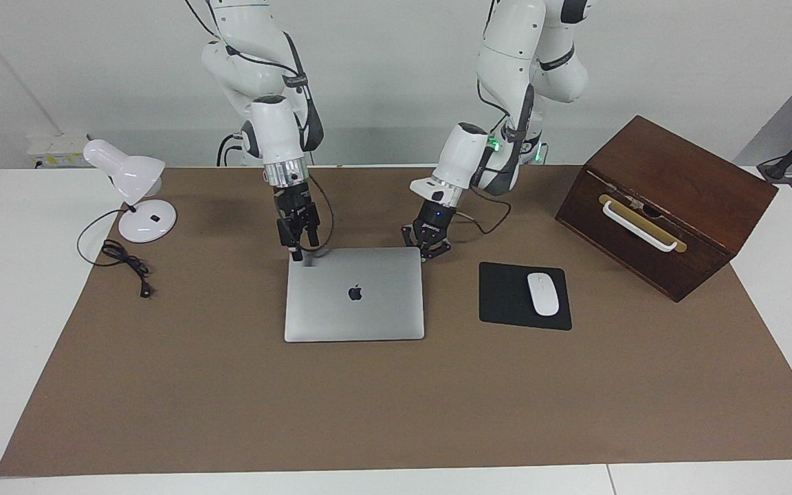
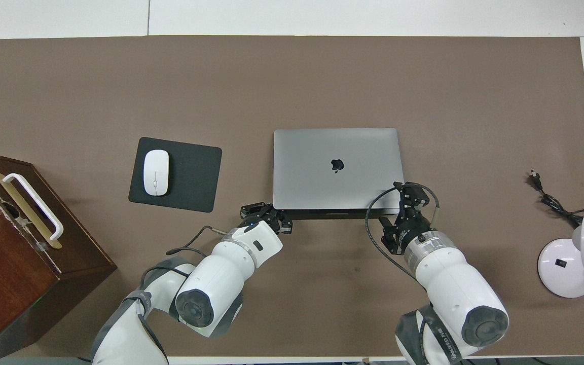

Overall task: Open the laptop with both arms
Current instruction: 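Hold the laptop base with the left gripper while the right gripper grips the lid, then lift the laptop lid upward with the right gripper, left gripper holding the base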

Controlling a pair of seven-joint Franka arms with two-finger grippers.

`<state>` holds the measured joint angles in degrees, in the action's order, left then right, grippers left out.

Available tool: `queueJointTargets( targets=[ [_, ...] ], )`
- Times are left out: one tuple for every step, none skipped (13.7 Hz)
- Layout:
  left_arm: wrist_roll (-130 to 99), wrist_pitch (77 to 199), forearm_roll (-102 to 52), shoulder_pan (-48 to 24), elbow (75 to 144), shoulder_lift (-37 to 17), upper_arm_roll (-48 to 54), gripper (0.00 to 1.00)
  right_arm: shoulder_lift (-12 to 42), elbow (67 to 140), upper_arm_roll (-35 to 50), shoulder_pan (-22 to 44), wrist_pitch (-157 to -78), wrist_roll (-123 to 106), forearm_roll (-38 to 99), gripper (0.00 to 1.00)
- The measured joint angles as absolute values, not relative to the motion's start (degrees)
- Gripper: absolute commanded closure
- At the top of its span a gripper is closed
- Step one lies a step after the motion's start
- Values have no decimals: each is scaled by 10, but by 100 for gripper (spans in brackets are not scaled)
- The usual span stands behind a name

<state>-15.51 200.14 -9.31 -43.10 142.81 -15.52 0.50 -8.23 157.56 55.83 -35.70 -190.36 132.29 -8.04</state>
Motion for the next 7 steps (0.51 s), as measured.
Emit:
queueJointTargets(
  targets=[
    [-155, 2001, -93, -431, 1428, -155, 5, 100, -82, 1576, 558, -357, -1904, 1320, -80, 0],
    [-155, 2001, -93, -431, 1428, -155, 5, 100, -82, 1576, 558, -357, -1904, 1315, -80, 0],
    [-155, 2001, -93, -431, 1428, -155, 5, 100, -82, 1576, 558, -357, -1904, 1309, -80, 0],
    [-155, 2001, -93, -431, 1428, -155, 5, 100, -82, 1576, 558, -357, -1904, 1306, -80, 0],
    [-155, 2001, -93, -431, 1428, -155, 5, 100, -82, 1575, 558, -357, -1904, 1303, -80, 0],
    [-155, 2001, -93, -431, 1428, -155, 5, 100, -82, 1575, 558, -357, -1904, 1298, -80, 0],
    [-155, 2001, -93, -431, 1428, -155, 5, 100, -82, 1574, 558, -357, -1904, 1292, -80, 0]
  ],
)
